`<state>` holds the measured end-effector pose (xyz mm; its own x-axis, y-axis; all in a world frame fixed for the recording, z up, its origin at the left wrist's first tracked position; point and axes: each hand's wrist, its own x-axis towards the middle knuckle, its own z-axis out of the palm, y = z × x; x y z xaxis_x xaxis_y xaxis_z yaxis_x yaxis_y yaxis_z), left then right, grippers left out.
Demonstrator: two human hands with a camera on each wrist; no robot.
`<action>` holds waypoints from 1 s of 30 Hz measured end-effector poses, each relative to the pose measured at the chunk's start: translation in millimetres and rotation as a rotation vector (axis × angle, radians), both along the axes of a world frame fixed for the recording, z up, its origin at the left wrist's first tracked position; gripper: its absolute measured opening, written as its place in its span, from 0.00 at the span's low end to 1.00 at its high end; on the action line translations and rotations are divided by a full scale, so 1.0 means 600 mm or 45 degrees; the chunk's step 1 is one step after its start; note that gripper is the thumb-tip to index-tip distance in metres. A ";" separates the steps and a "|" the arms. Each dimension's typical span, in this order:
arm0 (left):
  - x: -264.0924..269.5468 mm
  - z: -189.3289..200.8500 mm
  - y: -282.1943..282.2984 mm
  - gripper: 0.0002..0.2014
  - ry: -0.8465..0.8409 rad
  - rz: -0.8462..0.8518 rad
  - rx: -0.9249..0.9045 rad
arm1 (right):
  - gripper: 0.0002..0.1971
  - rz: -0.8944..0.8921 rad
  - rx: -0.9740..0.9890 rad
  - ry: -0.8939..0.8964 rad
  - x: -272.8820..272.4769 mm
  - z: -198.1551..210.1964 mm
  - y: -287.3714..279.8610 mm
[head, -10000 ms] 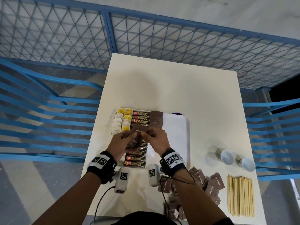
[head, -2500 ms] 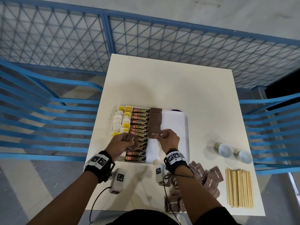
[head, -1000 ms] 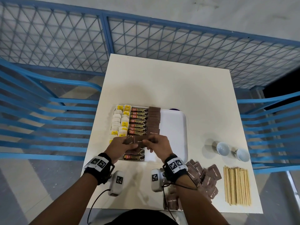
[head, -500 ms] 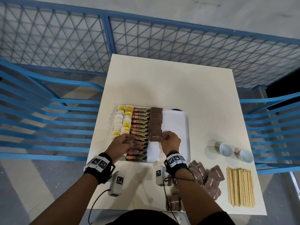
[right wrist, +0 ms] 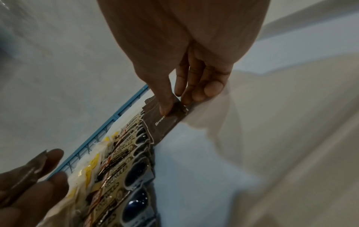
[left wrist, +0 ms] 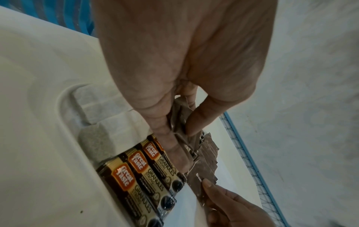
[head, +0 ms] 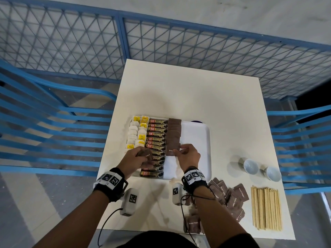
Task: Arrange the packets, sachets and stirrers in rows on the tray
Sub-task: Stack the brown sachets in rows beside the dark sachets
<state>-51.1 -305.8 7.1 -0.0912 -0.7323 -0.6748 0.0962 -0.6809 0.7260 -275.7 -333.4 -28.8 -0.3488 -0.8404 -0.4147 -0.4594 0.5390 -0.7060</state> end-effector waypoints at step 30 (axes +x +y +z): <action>-0.008 0.022 0.006 0.09 0.232 0.260 0.135 | 0.03 0.435 -0.192 -0.361 0.057 0.017 0.019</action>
<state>-56.0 -302.1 20.5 -0.0764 -0.6740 -0.7347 0.3613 -0.7055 0.6097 -241.5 -322.0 -18.4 0.0681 -0.9456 -0.3181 -0.3705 0.2721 -0.8881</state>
